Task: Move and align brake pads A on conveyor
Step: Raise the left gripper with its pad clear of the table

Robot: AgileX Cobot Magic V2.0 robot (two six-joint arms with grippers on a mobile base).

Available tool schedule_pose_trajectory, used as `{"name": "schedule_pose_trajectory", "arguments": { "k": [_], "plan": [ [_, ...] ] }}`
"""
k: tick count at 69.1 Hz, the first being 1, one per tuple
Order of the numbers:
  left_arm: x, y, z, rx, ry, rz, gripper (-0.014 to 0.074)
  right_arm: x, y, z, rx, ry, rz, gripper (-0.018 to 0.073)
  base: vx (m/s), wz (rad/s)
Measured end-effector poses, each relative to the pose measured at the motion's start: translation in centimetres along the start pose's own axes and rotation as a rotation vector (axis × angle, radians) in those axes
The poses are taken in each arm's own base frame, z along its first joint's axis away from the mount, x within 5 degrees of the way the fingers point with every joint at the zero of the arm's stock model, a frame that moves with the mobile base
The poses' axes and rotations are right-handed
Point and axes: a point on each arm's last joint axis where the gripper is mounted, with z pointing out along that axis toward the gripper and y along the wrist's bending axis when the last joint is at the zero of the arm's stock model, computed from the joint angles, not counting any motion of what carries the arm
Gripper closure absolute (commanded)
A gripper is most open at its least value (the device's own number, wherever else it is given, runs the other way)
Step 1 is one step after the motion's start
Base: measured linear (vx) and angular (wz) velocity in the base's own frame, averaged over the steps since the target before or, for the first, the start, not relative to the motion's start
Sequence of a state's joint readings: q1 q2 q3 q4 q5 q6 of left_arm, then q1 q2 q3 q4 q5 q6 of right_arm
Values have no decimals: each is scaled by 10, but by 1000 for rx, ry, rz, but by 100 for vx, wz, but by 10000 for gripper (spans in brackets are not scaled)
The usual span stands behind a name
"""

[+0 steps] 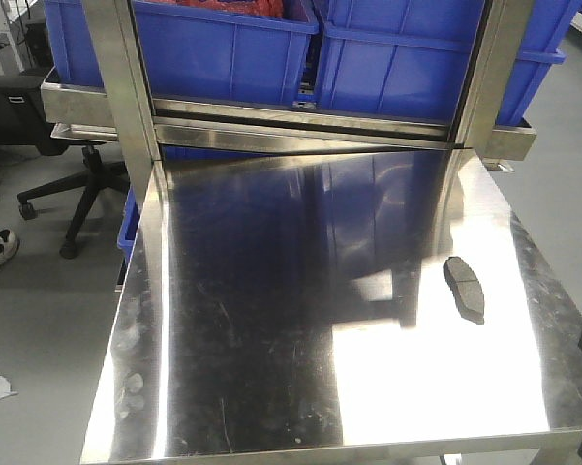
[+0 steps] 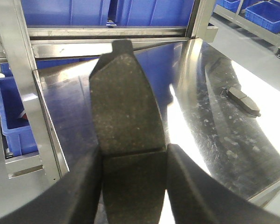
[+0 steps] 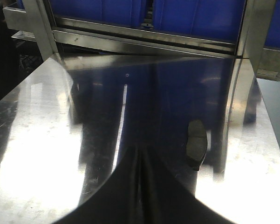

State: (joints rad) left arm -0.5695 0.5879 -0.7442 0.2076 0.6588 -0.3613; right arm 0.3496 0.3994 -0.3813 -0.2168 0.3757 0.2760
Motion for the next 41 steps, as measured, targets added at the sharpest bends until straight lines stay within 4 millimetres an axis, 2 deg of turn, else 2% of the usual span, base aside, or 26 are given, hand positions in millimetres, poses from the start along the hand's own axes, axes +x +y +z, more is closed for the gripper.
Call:
{"name": "schedule_pose_trajectory", "arguments": {
  "k": [10,17,30,36,41],
  "plan": [
    [0,0,0,0,0,0,419,0,0,0,0,0,0,508,0,0],
    [0,0,0,0,0,0,419,0,0,0,0,-2,0,358,0,0],
    [0,0,0,0,0,0,419,-1,-1,0,7,-10,-25,-15,0,0],
    [0,0,0,0,0,0,419,-1,-1,0,10,-10,-33,-109,0,0],
    [0,0,0,0,0,0,419,-1,-1,0,9,-15,-33,-141,0,0]
  ]
}}
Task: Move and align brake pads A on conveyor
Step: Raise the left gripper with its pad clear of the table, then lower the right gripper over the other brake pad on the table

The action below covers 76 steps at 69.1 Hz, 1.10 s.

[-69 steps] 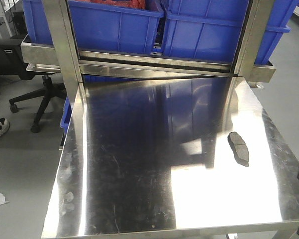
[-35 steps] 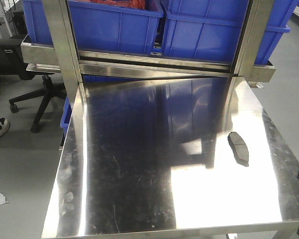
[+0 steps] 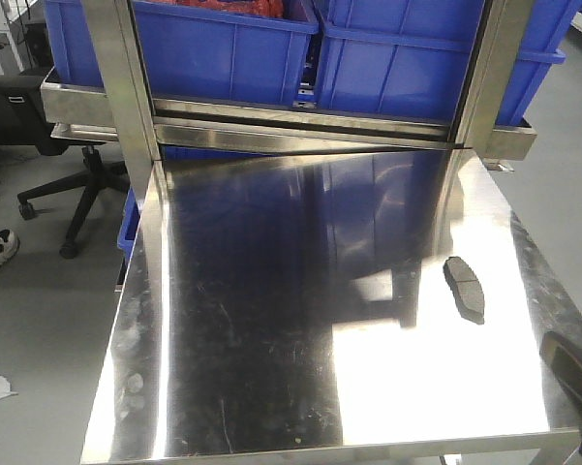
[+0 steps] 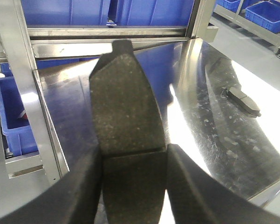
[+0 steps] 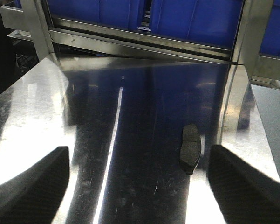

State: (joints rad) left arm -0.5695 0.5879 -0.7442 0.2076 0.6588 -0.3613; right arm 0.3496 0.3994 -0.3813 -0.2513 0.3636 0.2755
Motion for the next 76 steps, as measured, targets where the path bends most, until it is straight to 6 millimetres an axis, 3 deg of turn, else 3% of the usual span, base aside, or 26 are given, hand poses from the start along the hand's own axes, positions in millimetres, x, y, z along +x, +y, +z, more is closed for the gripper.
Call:
{"name": "schedule_pose_trajectory", "arguments": {
  "k": [10,18,36,53,61,76],
  "plan": [
    [0,0,0,0,0,0,419,-8,1,3,-10,-41,-4,-123,0,0],
    [0,0,0,0,0,0,419,-26,3,22,7,37,18,-97,0,0],
    [0,0,0,0,0,0,419,-69,0,107,162,337,40,-82,0,0],
    [0,0,0,0,0,0,419,-87,-6,195,319,574,13,-40,0,0],
    [0,0,0,0,0,0,419,-83,-27,236,381,652,58,3,0,0],
    [0,0,0,0,0,0,419,-59,-80,276,296,827,181,50,0,0]
  ]
}}
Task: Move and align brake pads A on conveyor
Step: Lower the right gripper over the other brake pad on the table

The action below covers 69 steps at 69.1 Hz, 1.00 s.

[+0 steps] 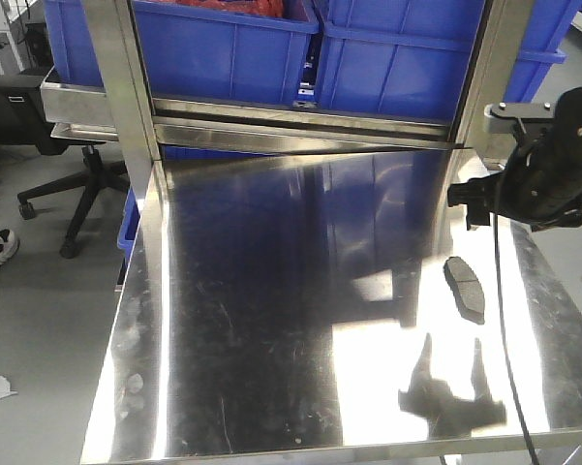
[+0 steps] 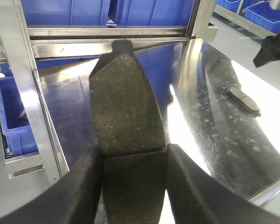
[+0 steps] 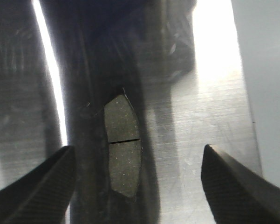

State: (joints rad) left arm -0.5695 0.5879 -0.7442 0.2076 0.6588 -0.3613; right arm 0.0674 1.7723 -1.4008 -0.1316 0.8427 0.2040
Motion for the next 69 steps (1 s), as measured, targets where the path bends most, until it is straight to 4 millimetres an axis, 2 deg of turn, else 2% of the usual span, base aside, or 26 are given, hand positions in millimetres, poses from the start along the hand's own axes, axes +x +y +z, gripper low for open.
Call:
{"name": "schedule_pose_trajectory", "arguments": {
  "k": [10,23,35,53,69],
  "plan": [
    [0,0,0,0,0,0,419,1,-11,29,-77,84,-27,50,0,0],
    [0,0,0,0,0,0,419,10,-5,68,-105,182,-54,50,0,0],
    [0,0,0,0,0,0,419,17,-2,91,-111,234,-57,50,0,0],
    [0,0,0,0,0,0,419,18,-2,98,-111,236,-64,60,0,0],
    [0,0,0,0,0,0,419,18,-2,98,-112,235,-70,133,0,0]
  ]
}}
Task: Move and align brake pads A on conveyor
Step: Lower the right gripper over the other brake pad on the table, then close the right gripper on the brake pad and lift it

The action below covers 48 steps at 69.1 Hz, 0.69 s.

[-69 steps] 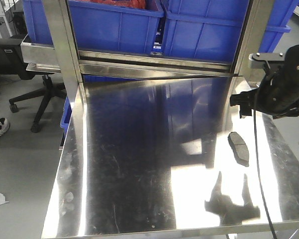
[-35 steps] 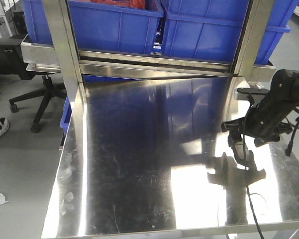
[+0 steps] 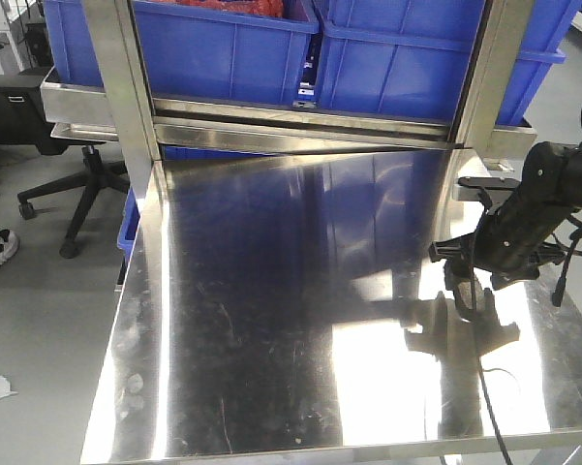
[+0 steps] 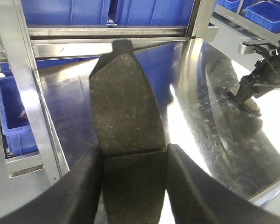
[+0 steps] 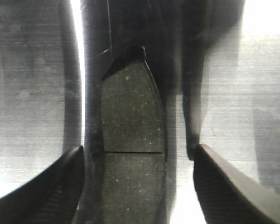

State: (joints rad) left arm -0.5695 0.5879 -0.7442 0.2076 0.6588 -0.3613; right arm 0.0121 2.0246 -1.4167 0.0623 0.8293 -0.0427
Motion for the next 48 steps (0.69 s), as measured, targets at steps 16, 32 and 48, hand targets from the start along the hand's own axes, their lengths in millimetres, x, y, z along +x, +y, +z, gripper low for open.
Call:
{"name": "schedule_pose_trajectory", "arguments": {
  "k": [16,32,48],
  "plan": [
    [0,0,0,0,0,0,419,0,0,1,0,2,-9,153,0,0],
    [0,0,0,0,0,0,419,0,0,7,0,16,-10,169,0,0],
    [0,0,0,0,0,0,419,0,0,6,-1,15,-10,305,0,0]
  ]
}}
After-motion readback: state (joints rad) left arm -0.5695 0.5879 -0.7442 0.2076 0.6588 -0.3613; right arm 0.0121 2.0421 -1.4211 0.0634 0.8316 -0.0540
